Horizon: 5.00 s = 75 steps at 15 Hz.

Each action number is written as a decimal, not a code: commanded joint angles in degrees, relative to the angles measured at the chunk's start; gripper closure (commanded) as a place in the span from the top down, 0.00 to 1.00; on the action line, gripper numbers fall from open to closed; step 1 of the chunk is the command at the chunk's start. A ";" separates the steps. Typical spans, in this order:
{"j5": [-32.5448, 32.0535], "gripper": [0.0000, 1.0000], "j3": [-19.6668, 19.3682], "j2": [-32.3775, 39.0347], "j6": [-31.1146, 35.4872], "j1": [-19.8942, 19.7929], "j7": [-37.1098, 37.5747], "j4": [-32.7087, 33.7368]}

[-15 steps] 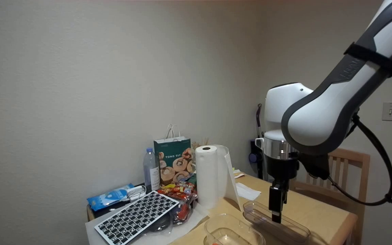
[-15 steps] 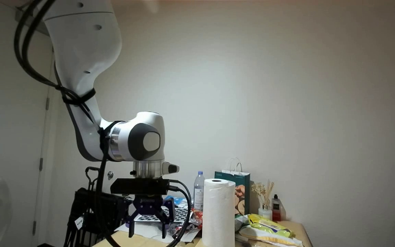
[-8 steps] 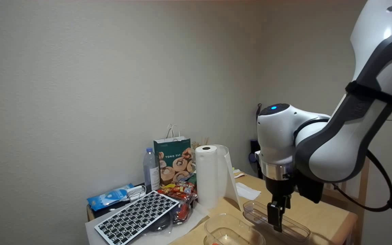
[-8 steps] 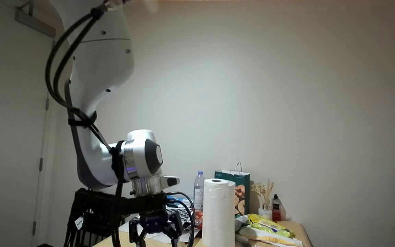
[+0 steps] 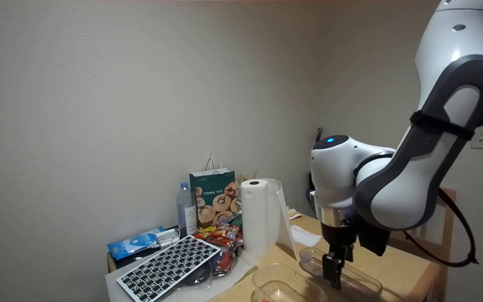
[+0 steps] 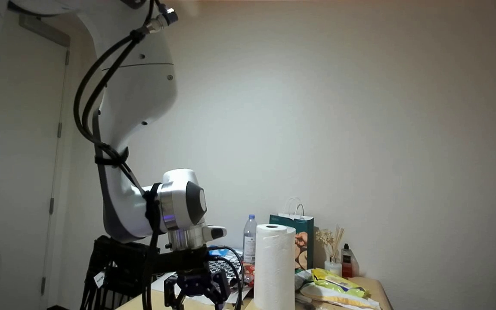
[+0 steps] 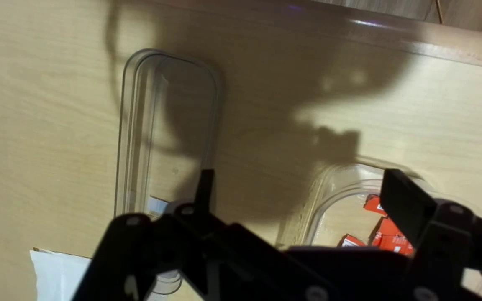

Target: Pour the contents of the bowl into the glass container

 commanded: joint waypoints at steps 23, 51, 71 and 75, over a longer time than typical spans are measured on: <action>16.90 0.38 -2.94 13.10 1.24 5.50 10.40 7.40; -5.37 0.08 -10.82 -5.78 -20.73 7.50 39.95 13.66; 10.75 1.00 -4.07 4.06 -3.35 1.22 19.82 7.32; 9.26 1.00 -5.33 5.87 -4.17 2.92 21.85 7.94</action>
